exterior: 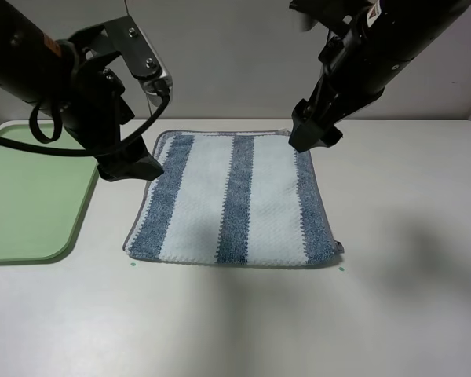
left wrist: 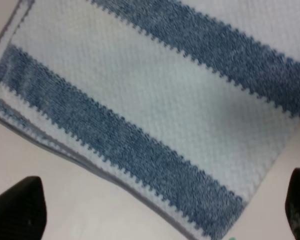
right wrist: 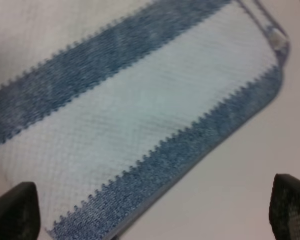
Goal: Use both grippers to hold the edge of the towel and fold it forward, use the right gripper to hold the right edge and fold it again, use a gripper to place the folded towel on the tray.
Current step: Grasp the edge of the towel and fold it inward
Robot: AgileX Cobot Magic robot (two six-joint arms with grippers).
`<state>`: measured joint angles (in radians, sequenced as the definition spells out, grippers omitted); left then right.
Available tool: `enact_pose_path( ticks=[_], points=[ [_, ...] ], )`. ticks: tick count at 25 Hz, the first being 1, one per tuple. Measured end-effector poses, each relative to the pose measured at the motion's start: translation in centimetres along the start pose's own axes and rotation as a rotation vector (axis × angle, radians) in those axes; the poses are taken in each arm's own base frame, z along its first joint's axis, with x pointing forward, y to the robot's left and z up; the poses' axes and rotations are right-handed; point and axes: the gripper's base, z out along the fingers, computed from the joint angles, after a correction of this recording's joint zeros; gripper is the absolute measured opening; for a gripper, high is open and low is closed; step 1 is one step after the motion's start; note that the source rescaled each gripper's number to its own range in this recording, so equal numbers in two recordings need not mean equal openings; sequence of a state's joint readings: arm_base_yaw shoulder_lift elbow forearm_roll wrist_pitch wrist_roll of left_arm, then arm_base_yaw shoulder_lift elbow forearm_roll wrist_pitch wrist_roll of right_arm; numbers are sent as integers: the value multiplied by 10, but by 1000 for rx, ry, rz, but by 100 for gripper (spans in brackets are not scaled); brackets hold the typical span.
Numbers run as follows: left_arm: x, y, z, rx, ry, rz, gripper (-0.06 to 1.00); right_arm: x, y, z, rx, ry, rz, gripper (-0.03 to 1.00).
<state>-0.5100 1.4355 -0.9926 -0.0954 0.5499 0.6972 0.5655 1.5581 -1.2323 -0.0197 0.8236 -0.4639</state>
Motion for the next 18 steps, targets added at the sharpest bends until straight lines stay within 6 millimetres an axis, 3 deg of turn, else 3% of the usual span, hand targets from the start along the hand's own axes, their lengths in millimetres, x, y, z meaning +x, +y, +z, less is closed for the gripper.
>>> enact_pose_path(
  ticks=[9,18],
  points=[
    [0,1,3,-20,-22,32,94,-2,5,25,-46,41,-87,100],
    [9,-4,42,59,80,47,92,-4,6,41,-63,31,-108,100]
  ],
)
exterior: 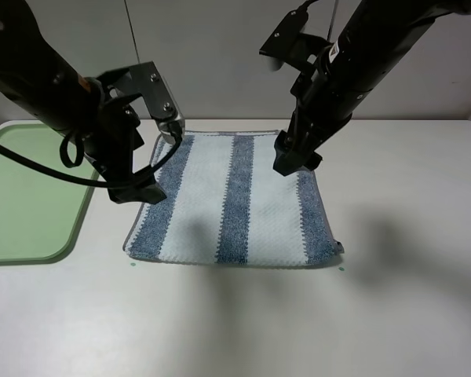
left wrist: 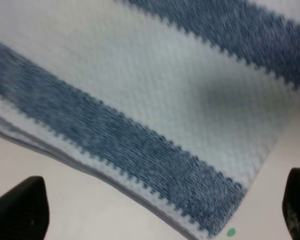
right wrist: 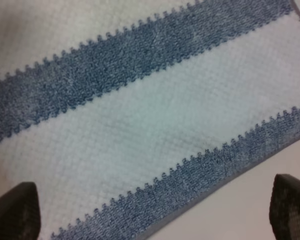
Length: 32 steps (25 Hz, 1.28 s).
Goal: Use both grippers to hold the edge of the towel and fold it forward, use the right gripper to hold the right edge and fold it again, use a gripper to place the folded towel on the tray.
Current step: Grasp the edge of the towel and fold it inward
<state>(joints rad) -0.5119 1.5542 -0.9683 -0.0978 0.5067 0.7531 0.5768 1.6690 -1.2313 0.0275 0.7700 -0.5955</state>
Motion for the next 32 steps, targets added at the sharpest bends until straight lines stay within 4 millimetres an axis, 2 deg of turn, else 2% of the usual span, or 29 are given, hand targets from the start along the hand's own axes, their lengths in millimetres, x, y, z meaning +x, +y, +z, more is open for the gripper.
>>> enact_pose_path(
  ticks=[2,8,16,19,24,32],
  points=[
    [1,-3,6,24,23,32,92,0,0,5,-7,10,-17,100],
    [2,-10,8,54,41,144,92,2,1,19,-31,42,-109,100],
    [24,-27,21,133,110,312,92,9,4,48,-93,123,-209,100],
    [29,-28,23,138,128,341,92,19,9,58,-120,168,-273,100],
    [32,-29,24,138,145,361,92,46,21,72,-161,270,-371,100],
    [48,-41,33,160,168,359,92,72,36,85,-184,305,-399,100]
  ],
)
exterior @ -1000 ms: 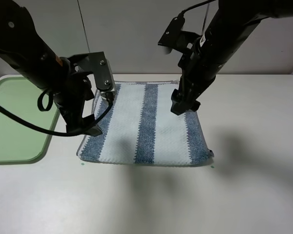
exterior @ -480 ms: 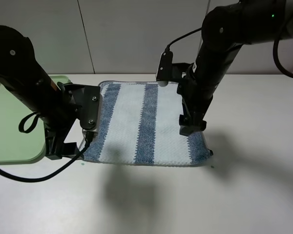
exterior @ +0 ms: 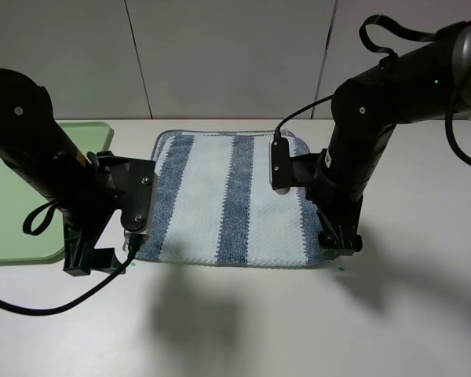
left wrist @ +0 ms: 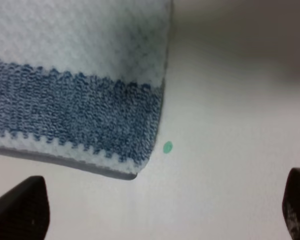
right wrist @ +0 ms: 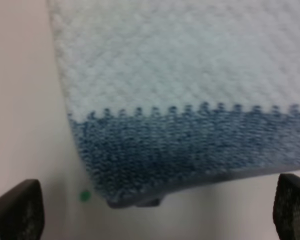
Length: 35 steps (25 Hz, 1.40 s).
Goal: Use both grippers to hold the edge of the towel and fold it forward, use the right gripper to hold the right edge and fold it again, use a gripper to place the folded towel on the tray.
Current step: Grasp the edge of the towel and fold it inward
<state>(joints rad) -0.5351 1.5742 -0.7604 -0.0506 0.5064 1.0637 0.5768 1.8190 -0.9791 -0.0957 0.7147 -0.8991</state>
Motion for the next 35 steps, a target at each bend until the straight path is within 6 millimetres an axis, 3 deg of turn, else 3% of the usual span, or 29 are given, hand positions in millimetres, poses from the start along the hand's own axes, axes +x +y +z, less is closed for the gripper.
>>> enact_pose_path(
  ticks=[7,14,29,35],
  points=[
    [2,-2,6,-40,-20,0,92,2,8,9,9,-22,20,100],
    [1,-1,6,-52,-26,0,91,-27,23,10,51,-65,-52,100],
    [0,1,6,-75,-39,0,91,-25,26,40,2,33,-81,100],
    [2,0,26,-11,-2,-7,91,-24,28,47,-16,48,-83,100]
  ],
)
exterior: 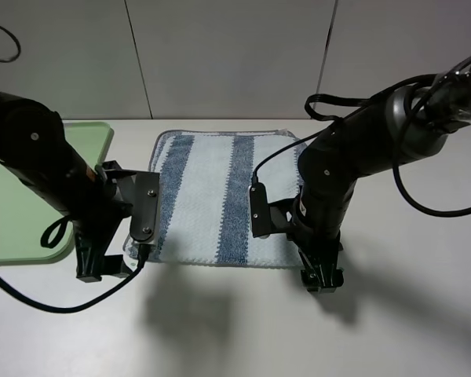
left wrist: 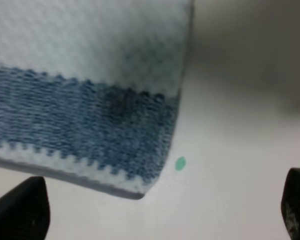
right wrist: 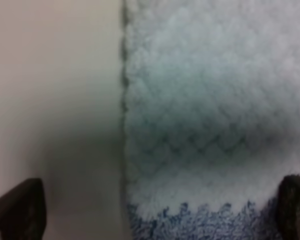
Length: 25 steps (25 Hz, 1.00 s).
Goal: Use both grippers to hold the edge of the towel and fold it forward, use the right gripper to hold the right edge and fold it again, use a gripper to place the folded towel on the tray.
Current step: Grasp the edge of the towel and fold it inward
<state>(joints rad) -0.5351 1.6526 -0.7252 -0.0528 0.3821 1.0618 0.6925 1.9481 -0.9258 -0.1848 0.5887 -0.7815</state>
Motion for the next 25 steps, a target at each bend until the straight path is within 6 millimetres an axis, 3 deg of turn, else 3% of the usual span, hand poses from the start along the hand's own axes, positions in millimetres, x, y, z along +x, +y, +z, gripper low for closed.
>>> enact_pose_path(
  ticks=[25],
  points=[
    [0,5,50,-3,9,12,90,-3,0,0,3,-33,32,100]
  ],
)
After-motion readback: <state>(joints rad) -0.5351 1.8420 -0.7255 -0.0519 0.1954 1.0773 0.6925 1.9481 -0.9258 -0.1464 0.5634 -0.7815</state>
